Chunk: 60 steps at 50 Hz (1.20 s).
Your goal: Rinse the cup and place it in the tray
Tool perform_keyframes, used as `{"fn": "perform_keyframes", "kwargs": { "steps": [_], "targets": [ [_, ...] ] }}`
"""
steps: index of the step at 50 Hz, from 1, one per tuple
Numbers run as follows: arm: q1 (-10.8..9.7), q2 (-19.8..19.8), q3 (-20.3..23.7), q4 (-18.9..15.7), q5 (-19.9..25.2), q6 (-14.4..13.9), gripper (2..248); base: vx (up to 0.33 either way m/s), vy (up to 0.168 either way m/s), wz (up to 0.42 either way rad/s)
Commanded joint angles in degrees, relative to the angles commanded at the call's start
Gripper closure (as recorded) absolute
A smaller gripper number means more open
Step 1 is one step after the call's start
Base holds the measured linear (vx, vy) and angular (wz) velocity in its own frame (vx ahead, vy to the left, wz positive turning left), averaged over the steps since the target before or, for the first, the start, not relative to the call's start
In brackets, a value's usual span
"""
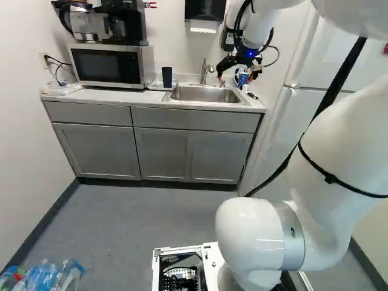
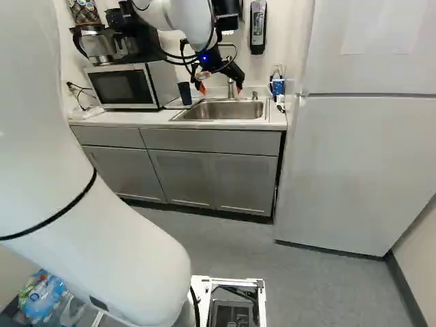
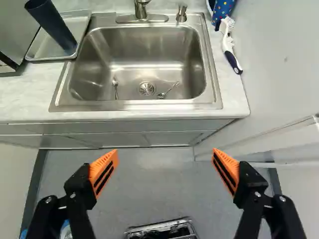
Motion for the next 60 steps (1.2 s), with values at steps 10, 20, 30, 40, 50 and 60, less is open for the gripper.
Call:
{"fn": "perform_keyframes", "kwargs": {
  "steps": [10, 20, 30, 40, 50, 60],
  "targets": [
    [0.1, 0.1, 0.3, 0.0, 0.4, 0.0, 3, 0.0, 0.0, 0.0],
    [0.2, 0.2, 1.2, 0.0, 1.5, 0.0, 3, 0.0, 0.0, 0.0],
    [0.4, 0.4, 2.5, 0.0, 3.2, 0.1, 3, 0.0, 0.0, 0.0],
    [0.7, 0.8, 4.3, 0.0, 5.6, 0.1, 3, 0.0, 0.0, 0.0],
    [1.1, 1.2, 6.6, 0.0, 8.6, 0.2, 3, 0.0, 0.0, 0.0],
    [1.6, 1.7, 9.4, -0.1, 12.3, 0.3, 3, 0.0, 0.0, 0.0]
  ]
}}
